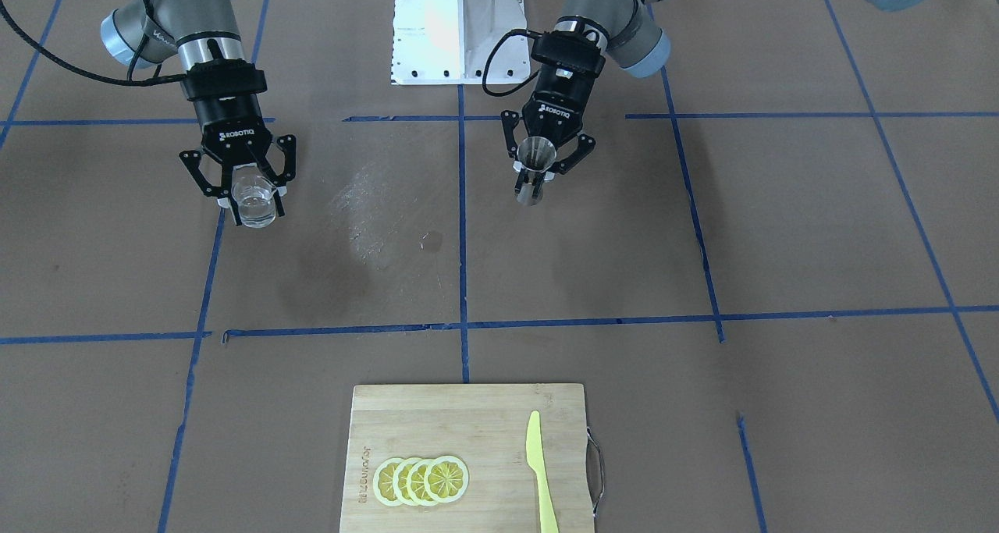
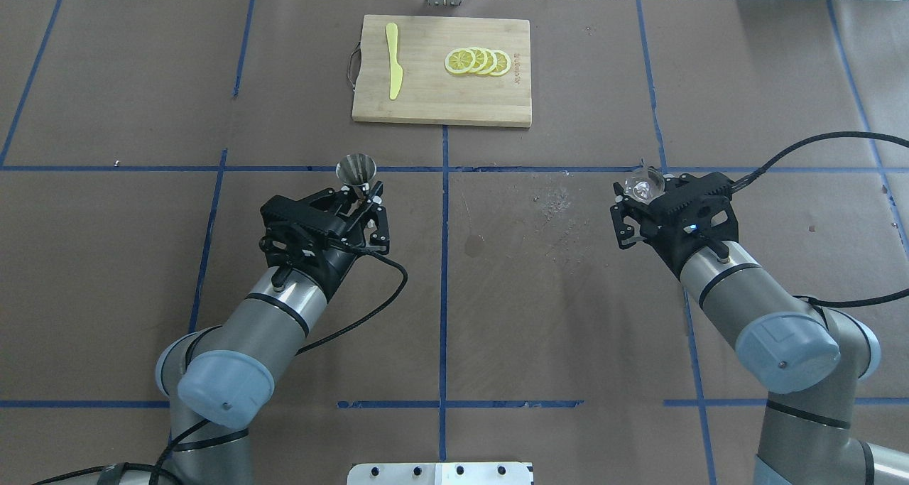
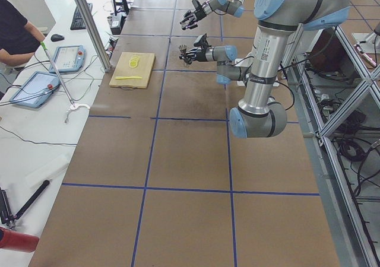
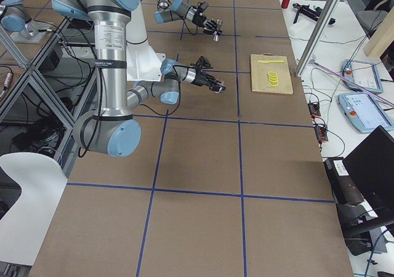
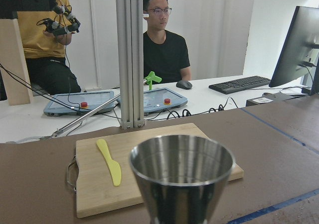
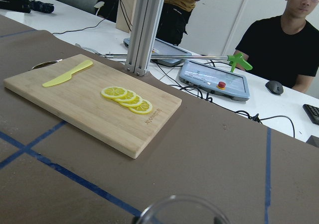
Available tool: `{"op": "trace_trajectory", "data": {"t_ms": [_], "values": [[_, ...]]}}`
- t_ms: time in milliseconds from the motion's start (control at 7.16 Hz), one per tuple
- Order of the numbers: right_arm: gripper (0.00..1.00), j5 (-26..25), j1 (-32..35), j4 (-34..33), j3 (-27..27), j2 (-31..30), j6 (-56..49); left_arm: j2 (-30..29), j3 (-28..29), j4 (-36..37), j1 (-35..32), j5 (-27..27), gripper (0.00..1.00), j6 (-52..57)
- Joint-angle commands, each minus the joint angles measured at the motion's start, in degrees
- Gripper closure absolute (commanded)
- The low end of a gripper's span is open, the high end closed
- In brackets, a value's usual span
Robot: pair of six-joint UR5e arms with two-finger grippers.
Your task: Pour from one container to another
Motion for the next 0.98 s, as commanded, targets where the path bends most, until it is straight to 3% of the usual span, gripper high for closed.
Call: {"op": "trace_trajectory", "data": {"t_ms": [0, 279, 838], "values": [[1.00, 1.1, 0.0, -2.1, 0.6, 1.9, -2.3, -2.2, 2.2, 0.0, -0.2, -2.8, 1.00, 2.7], [1.00, 1.0, 0.1, -11.9, 5.7, 3.8, -8.5, -5.0, 5.4, 0.0, -0.3, -6.2, 1.00, 3.1], [1.00, 0.9, 0.0, -22.2, 6.6, 10.3, -10.3, -11.6, 12.1, 0.0, -0.3, -9.2, 1.00, 3.0]]}}
